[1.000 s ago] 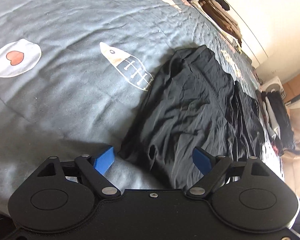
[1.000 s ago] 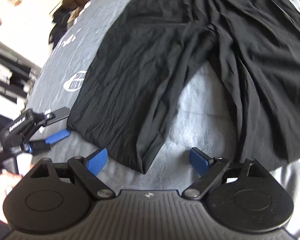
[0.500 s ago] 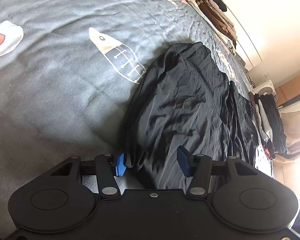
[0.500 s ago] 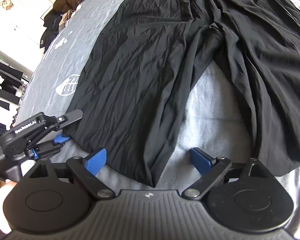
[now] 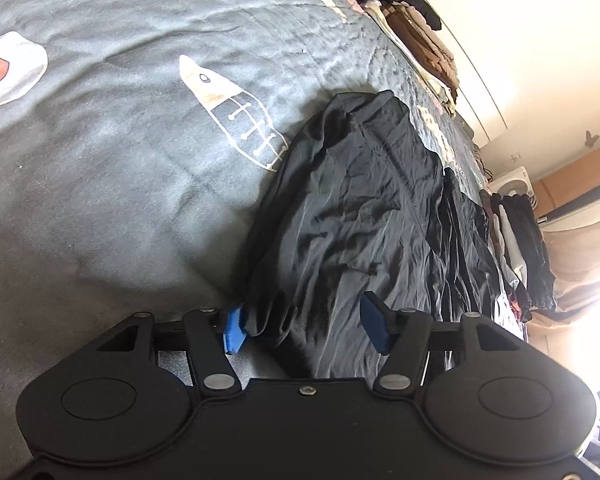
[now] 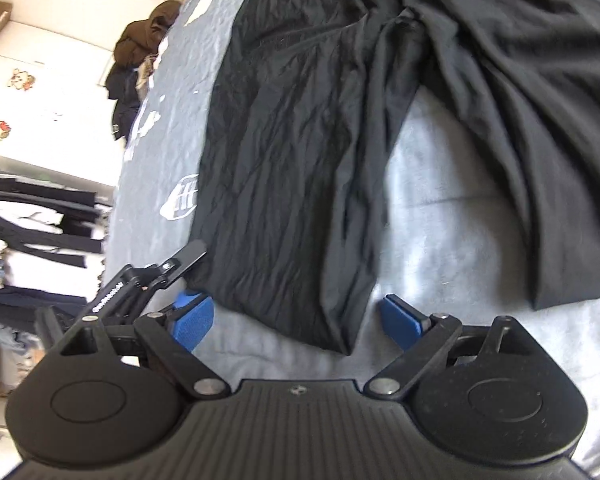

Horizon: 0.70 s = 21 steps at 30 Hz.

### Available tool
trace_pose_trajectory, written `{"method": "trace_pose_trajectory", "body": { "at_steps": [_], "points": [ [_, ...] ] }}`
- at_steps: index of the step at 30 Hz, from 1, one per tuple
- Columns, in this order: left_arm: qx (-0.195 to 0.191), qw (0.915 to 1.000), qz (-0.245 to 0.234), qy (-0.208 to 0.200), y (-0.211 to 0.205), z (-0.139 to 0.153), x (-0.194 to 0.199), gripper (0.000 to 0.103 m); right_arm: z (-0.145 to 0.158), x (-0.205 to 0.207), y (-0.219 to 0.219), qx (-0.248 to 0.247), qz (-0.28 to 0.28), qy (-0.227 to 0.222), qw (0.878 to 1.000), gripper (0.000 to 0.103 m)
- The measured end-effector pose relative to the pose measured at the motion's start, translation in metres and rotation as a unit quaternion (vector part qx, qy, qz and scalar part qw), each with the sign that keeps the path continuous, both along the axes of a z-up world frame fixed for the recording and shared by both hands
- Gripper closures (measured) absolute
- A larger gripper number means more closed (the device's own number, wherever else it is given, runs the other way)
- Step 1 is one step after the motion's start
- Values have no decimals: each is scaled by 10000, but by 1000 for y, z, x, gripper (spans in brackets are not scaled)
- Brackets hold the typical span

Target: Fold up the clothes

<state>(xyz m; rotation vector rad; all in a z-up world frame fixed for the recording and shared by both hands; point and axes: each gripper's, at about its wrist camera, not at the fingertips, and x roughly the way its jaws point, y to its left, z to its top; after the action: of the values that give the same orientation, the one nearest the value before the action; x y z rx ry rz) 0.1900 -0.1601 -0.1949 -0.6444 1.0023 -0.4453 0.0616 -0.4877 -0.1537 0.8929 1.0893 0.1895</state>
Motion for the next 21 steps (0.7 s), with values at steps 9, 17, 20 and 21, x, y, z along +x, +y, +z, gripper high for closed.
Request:
{"method": "trace_pose_trajectory", "body": {
  "at_steps": [9, 17, 20, 21],
  "points": [
    [19, 10000, 1, -64, 0, -1, 0, 45, -10, 5, 4, 62, -104, 99, 9999, 74],
    [-164, 9997, 200, -15, 9, -3, 2, 92, -19, 0, 2, 478, -327, 81, 9983, 97],
    [-211, 9995, 206, -92, 10, 1, 0, 93, -15, -1, -2, 631, -401, -16, 9972, 98],
    [-225, 9995, 207, -97, 9, 2, 0, 93, -14, -2, -4, 706, -433, -42, 9966, 98]
  ]
}}
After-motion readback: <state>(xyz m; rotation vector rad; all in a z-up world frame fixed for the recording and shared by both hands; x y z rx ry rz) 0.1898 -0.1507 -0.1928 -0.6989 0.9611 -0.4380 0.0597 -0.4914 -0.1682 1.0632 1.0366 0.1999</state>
